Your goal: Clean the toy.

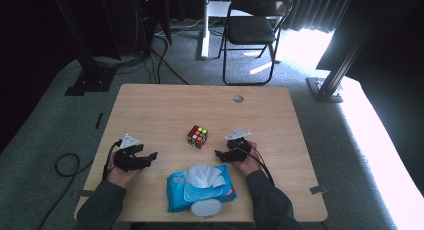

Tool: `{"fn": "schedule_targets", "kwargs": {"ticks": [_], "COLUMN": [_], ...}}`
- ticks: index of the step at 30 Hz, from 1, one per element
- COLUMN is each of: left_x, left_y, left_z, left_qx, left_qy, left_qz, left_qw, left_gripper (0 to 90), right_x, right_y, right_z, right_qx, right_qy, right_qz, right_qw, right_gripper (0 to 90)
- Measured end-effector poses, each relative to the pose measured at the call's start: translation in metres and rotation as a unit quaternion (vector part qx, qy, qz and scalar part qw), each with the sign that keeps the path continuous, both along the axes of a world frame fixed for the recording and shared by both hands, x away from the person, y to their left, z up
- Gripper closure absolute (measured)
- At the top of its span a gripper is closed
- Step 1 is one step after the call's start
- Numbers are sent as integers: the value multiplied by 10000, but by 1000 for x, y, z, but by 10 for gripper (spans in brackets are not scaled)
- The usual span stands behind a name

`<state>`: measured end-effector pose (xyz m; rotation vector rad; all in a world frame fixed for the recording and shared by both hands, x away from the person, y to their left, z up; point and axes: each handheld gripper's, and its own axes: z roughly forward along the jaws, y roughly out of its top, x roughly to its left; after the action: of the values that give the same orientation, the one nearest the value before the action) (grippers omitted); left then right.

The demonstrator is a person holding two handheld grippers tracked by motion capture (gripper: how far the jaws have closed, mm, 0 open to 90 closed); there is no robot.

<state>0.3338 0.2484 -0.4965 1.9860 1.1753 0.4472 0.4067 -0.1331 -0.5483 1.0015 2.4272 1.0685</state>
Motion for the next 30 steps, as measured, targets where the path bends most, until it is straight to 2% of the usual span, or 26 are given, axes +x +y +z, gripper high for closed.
{"fn": "schedule_targets", "kwargs": {"ticks": [6,15,18,26,30], "left_x": [-11,-22,-20,-20,-23], "left_y": [-17,-41,-49,-64,-74], "left_z": [15,38,41,45,45], "left_qx": [35,21,-141,-203,-331], "left_qy": [-139,-173,-138,-149,-112], "left_qz": [-275,-689,-776,-974,-1218], "left_qw": [9995,9975,9968,9949,9919], "left_gripper": [299,298,296,295,288], "right_x": [-1,-2,-2,-3,-3], "right_y": [0,1,1,1,1], "right_z": [0,0,0,0,0], "right_qx": [-4,-9,-10,-7,-8], "right_qy": [-2,-3,-3,1,1], "right_qz": [-33,-81,-78,-88,-81], "right_qw": [10000,10000,10000,10000,10000], "right_gripper": [231,231,232,232,232]}}
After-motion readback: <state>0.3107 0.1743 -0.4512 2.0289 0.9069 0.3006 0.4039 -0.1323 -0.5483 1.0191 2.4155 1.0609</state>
